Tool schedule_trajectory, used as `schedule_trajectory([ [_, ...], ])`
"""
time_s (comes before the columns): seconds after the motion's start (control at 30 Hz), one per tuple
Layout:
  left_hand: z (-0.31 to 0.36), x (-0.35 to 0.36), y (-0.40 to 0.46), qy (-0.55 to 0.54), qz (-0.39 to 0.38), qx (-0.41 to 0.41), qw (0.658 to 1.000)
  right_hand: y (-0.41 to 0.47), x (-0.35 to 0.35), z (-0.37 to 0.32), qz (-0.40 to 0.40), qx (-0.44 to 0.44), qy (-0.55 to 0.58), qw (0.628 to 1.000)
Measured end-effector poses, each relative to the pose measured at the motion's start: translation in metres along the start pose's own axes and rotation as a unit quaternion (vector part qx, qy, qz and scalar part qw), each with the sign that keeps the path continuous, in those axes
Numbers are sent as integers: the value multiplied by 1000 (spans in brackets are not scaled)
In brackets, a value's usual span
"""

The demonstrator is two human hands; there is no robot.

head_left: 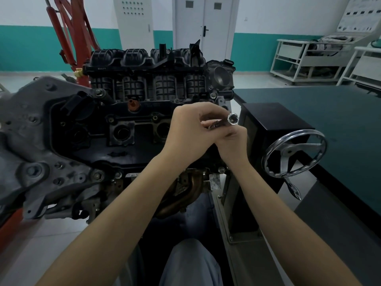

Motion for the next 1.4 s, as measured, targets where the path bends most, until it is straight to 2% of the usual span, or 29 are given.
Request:
schedule_trajectory([
  [0.13,1,-2,0,-5,17,0,1000,-1,5,-5,-22,-10,0,1000],
  [0.27,0,5,-1,-56,-14,-9,998,-1,4,0,-18,14,-25,999],
  [0.4,-5,3,0,-6,5,-8,1000,-1,2,-6,0,1,-11,1000],
  [0.53,-2,0,0,6,27,4,1000,-1,6,-5,-34,4,-5,999],
  [0.7,-2,8,-1,-42,-19,-7,999,0,2,5,-16,36,-19,999],
  [0.9,2,2,1,3,30,7,1000,0,3,-1,-21,28,-4,999],
  [1.0,5,6,0,-35,-2,15,999,-1,7,-1,-39,35,-22,998],
  [1.1,1,10,-1,-68,-24,-2,997,-1,6,-10,-13,32,-34,999],
  [1.3,1,7,1,-64,18,-7,998,1,6,-10,-30,43,-3,999],
  [1.4,2,10,0,-93,-14,-1,996,-1,8,-10,-26,51,9,998],
])
Point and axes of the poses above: each hand's wrist, its own y-axis towards the middle knuckle, its own x-axis out of the palm, z = x × y, the point moved 9 cm from there along y, towards the middle knuckle, and after that the axes turned 7 degrees about z, right-handed, at the moved point
